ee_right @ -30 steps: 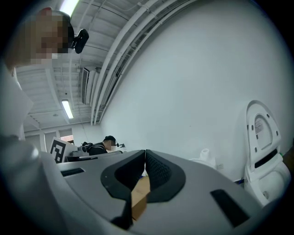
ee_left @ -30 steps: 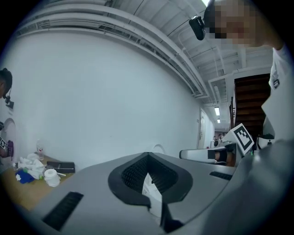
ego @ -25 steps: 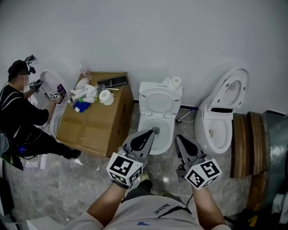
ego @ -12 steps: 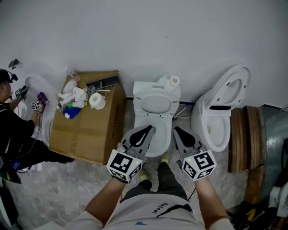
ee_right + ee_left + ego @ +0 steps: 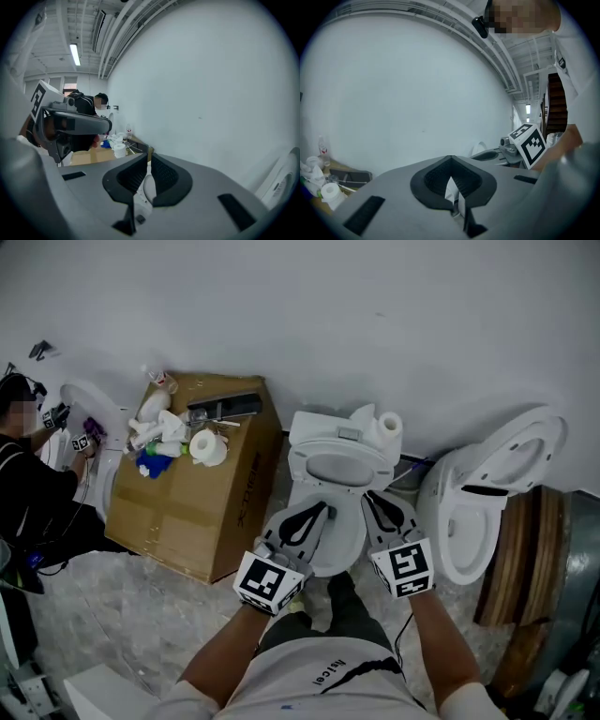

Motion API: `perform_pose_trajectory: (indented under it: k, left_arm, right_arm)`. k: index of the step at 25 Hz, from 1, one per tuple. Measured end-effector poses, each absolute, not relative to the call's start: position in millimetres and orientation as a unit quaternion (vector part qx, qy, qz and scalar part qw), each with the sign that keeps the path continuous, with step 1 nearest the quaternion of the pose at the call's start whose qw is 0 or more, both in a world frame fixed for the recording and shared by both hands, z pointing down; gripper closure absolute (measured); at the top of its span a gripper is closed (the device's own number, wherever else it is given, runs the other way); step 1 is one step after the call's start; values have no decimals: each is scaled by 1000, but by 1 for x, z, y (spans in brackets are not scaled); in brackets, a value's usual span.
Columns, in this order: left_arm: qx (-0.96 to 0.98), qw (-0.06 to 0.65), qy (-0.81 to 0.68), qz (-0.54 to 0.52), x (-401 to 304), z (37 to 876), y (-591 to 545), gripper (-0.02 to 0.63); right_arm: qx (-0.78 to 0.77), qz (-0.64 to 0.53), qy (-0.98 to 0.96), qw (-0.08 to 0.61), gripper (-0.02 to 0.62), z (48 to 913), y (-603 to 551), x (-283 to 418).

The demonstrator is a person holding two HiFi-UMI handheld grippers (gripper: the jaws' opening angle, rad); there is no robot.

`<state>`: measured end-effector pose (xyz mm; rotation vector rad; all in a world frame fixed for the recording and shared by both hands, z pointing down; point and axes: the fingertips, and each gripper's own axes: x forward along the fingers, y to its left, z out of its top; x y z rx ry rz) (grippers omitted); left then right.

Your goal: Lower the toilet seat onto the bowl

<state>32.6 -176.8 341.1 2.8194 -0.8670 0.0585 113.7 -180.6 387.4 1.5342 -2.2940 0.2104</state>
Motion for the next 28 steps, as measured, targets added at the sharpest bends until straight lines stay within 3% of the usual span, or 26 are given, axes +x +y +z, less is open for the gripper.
perform_pose_trajectory:
  k: [8,16,20,28]
  left_arm:
    - [931,133,-337,48,78,396,-230,597]
    - [915,156,-366,69,88,436,-256,597]
    - [910,159,-376,78,91,448,-262,597]
    - [900,173,-392,81,90,459,-263,597]
  right_arm:
    - [501,86,-830,231,575,452,-236,141]
    - [480,26,-819,313,572,510,-279,163]
    - [457,-3,-816,354,511,538,-292,168]
    - [437,-38,-809,391,511,568,-308,169]
